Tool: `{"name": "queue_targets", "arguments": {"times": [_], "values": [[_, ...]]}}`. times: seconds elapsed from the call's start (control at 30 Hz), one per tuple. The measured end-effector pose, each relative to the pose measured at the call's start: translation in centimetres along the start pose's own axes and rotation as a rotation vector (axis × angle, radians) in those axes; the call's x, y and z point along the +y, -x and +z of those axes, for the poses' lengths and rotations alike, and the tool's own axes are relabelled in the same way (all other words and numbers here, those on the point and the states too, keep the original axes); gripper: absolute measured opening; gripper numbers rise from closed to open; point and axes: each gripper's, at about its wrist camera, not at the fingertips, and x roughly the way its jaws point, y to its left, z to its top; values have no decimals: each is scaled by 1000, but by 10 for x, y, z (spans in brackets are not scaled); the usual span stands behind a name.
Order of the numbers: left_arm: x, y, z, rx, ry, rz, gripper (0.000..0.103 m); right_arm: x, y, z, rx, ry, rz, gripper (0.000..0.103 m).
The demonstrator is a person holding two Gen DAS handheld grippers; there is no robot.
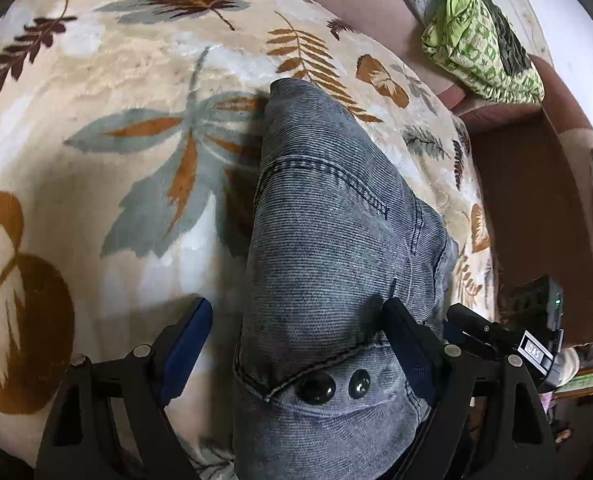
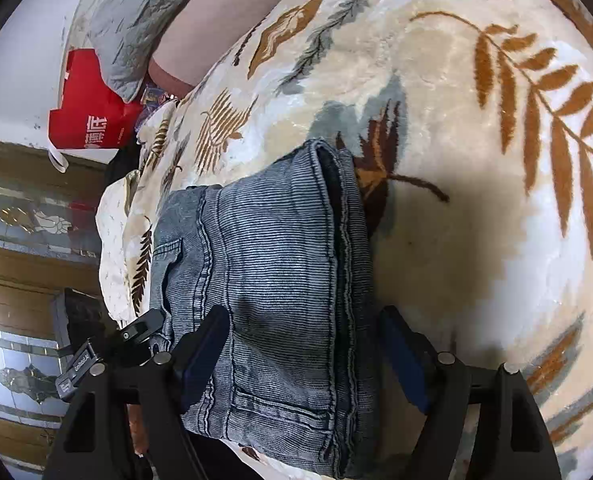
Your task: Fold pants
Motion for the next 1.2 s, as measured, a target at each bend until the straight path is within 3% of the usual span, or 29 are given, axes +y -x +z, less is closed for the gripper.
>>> {"name": "queue_targets", "arguments": {"times": [0.1, 0.27, 0.37, 0.57, 0.6, 0.7, 0.8, 0.93, 1.2], "values": [[-6, -4, 0, -15, -27, 37, 87, 0, -3, 0, 3, 13, -51, 56], [-18, -9, -6, -61, -99, 131, 87, 2, -7, -2, -6, 29, -88, 57], [-19, -10, -7, -74, -116, 151, 87, 1, -7, -3, -9, 23, -57, 68], [-21, -10, -8, -87, -144, 175, 87, 11, -12, -4, -11, 98, -110, 66], [-22, -10, -9, -90, -153, 180, 84, 13, -12, -4, -11, 111, -125, 58], [-30, -11, -11, -82, -193, 172, 61, 15, -9, -6, -21, 133, -154, 37], [-42, -8, -17, -106, -262, 226, 48, 23, -4, -11, -40, 167, -169, 21], [-47, 3, -22, -141, -296, 245, 30, 37, 11, -20, -78, 213, -170, 14], [-67, 53, -23, -277, -371, 239, 25, 83, 42, -30, -159, 312, -115, 13]]}}
